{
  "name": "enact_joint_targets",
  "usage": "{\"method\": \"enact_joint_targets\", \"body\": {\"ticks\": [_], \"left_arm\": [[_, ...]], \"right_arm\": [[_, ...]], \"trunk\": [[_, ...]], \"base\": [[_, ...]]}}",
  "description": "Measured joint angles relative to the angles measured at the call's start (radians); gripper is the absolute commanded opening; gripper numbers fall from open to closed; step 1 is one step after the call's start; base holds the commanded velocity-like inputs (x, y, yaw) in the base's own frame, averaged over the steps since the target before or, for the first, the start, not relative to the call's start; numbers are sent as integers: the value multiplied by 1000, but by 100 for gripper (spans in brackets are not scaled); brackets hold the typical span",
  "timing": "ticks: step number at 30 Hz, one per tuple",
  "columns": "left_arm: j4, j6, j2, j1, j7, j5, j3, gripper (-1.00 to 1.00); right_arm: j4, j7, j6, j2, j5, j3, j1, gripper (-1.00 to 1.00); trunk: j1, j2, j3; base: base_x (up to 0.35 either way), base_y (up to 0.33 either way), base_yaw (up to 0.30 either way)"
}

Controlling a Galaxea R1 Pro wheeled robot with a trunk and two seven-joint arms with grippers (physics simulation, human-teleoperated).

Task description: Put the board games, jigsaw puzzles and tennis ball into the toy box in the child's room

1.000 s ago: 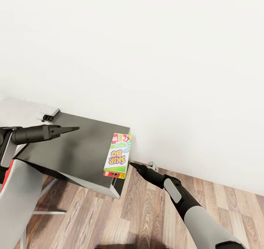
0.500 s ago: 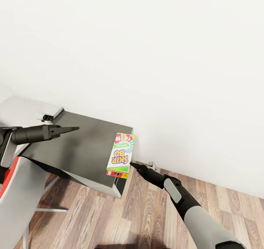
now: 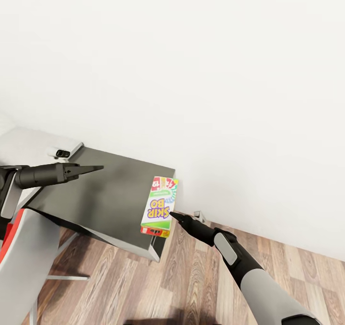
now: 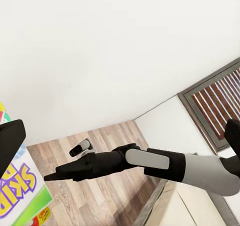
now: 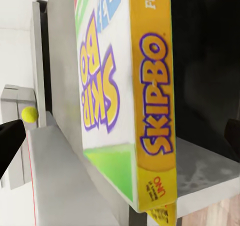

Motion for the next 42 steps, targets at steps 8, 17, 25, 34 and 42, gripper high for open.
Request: {"method": "enact_joint_targets", "body": {"ticks": [8, 17, 25, 34, 42], "left_arm": [[0, 0, 0, 0, 0, -1, 1, 100], [0, 0, 0, 0, 1, -1, 0, 100], [0, 0, 0, 0, 1, 0, 0, 100], [0, 0, 0, 0, 1, -1, 0, 100], [0, 0, 0, 0, 2, -1, 0, 100]], "right_arm": [[0, 0, 0, 0, 0, 0, 0, 100], [1, 0, 0, 0, 0, -1, 0, 100], [1, 0, -1, 0, 0, -1, 0, 100], [8, -2, -58, 5, 10, 4, 0, 100], [13, -3, -105, 6, 52, 41, 0, 100]], "trunk": [[0, 0, 0], [0, 0, 0], [0, 0, 0], [0, 0, 0], [0, 0, 0]], "base": [[22, 2, 0], [35, 0, 0], [2, 0, 0], [0, 0, 0], [0, 0, 0]]}}
